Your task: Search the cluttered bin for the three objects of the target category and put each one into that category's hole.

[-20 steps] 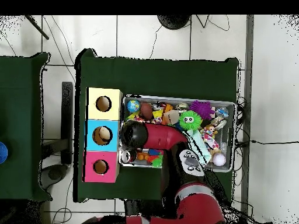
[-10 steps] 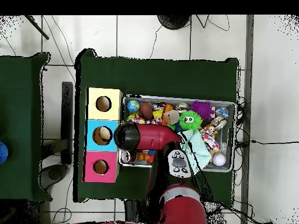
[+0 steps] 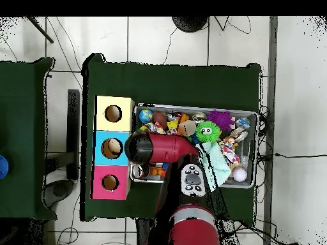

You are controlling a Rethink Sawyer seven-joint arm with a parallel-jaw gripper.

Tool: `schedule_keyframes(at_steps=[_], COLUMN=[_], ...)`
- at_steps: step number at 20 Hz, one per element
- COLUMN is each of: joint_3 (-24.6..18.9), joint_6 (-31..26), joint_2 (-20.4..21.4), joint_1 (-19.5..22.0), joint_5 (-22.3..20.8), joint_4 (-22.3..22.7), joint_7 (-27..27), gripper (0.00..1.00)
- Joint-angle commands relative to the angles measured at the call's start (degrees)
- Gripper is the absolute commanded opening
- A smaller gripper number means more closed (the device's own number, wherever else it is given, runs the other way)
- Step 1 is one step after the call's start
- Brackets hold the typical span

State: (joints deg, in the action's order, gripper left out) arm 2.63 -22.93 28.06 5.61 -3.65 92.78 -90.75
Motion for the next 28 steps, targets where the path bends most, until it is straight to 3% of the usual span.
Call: schedule_keyframes(at_steps=[1,12,28], joint_3=[2.1,3.2,0.3], joint_6=[-8.7,-10.2,-5.8], joint_2=[0.2,4.2,0.8], joint_1=[-0.6,-1.3,1.4], joint_5=[-0.7,-0.4,0.5], joint_4=[-4.5,-3.4,-2.7], joint_7=[-6.7,-6.5,-6.6], gripper=[1.00,1.00,1.00])
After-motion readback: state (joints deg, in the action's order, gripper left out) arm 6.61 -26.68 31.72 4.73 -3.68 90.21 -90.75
